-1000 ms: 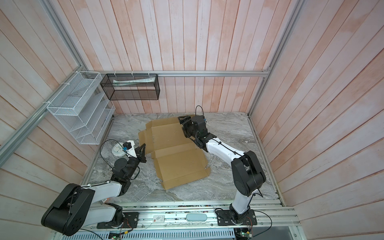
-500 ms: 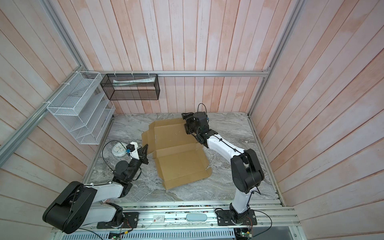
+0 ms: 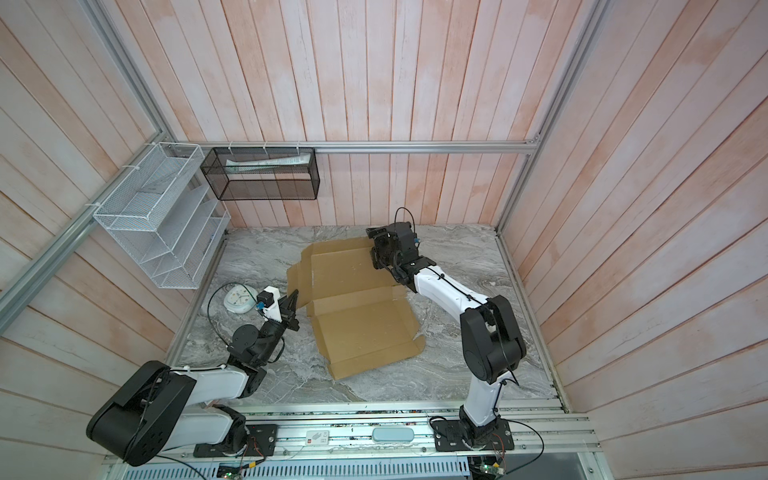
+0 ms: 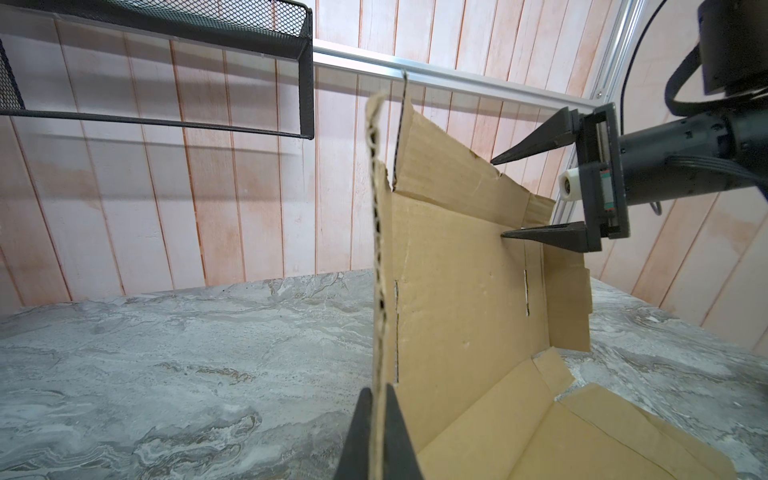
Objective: Fold the paper box
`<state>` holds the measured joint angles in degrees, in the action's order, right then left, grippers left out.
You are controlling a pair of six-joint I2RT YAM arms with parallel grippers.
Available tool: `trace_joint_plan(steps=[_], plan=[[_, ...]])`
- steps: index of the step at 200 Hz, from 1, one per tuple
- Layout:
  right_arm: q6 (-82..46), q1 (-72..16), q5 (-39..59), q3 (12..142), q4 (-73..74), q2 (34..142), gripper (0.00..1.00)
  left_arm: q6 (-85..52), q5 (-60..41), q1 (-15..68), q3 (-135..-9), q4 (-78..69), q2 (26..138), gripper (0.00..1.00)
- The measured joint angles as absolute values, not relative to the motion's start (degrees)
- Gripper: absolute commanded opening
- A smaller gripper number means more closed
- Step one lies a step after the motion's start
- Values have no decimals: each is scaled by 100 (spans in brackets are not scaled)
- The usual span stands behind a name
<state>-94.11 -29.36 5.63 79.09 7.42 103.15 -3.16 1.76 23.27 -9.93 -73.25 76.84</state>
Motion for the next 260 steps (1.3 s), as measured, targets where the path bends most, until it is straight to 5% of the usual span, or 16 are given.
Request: trace_joint_plan(steps=[183, 260], plan=[[-9437, -2934, 567, 7664, 696, 10348, 39, -139, 327, 2445, -854, -7548, 7684, 0], [-9443, -2950, 596, 7476, 770, 10278, 33, -128, 325, 2482, -845, -7592, 7684, 0]])
